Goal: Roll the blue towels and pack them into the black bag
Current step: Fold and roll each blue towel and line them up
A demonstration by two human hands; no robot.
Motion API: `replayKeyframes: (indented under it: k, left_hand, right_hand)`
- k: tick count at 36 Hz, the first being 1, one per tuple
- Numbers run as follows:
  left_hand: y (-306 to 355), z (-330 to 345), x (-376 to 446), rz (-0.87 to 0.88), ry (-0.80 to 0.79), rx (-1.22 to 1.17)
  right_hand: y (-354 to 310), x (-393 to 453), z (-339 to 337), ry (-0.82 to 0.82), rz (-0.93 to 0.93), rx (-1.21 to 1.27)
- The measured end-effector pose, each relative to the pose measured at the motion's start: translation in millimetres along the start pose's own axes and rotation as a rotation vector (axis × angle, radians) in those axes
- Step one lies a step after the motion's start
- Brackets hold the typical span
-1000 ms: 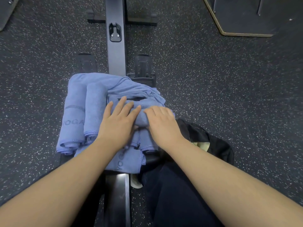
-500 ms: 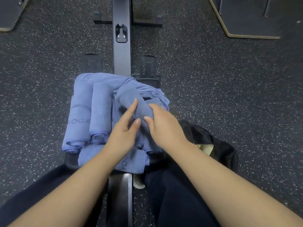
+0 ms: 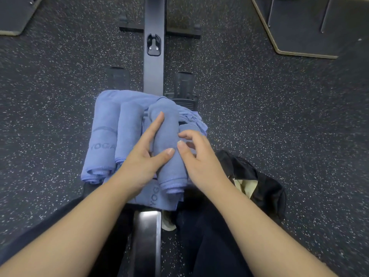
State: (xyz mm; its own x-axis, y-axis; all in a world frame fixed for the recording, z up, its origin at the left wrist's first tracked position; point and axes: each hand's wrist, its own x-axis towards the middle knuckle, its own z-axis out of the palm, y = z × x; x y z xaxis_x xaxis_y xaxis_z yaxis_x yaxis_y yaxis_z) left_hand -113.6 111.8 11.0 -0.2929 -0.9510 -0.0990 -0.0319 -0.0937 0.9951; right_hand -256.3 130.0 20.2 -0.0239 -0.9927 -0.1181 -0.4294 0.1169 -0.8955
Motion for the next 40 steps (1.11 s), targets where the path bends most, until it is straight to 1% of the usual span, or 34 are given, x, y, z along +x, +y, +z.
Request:
replayKeyframes:
  k: [2,5,9,12,13,16,19,24,26,30,33,40]
  left_hand:
    - [2,-4,-3,0.001,-0.007,-0.025]
    - [4,-10,-7,0.005,-0.068,-0.016]
    - [6,-17,-15,-0.002,-0.149,-0.011]
    - [9,-24,-21,-0.009,-0.248,0.046]
    - [8,-27,-23,-0.003,-0.279,0.095]
    - [4,-35,-28,0.006,-0.345,0.252]
    - [1,-37,-30,-0.018,-0.366,0.314]
    - [1,-41,-23,-0.069,-0.368,0.339]
    - [0,-45,-22,-0.085,-0.381,0.342]
    - [-1,-47,-22,-0.116,-0.411,0.315]
    - [2,-46,-23,-0.123,-0.417,0.295]
    - [8,-45,-25,-0.135,-0.435,0.203]
  right_hand:
    - [-6,1,-1,-0.017,0.02,0.079]
    - [-11,2,-1,-0.037,0.052,0.201]
    - [-15,6,5,0.008,0.061,0.325]
    - [-18,12,6,0.063,0.037,0.404]
    - [-20,14,7,0.083,-0.004,0.387]
    - [-17,19,10,0.103,-0.146,0.172]
    - [-12,23,8,0.035,-0.215,0.08]
    - [-1,26,-1,-0.167,-0.106,0.043]
    - [0,26,-5,-0.168,-0.109,-0.002]
    - [0,25,-11,-0.148,-0.173,-0.149]
    - [3,24,-11,-0.172,-0.19,-0.228]
    - [11,19,-13,-0.174,-0.081,-0.14]
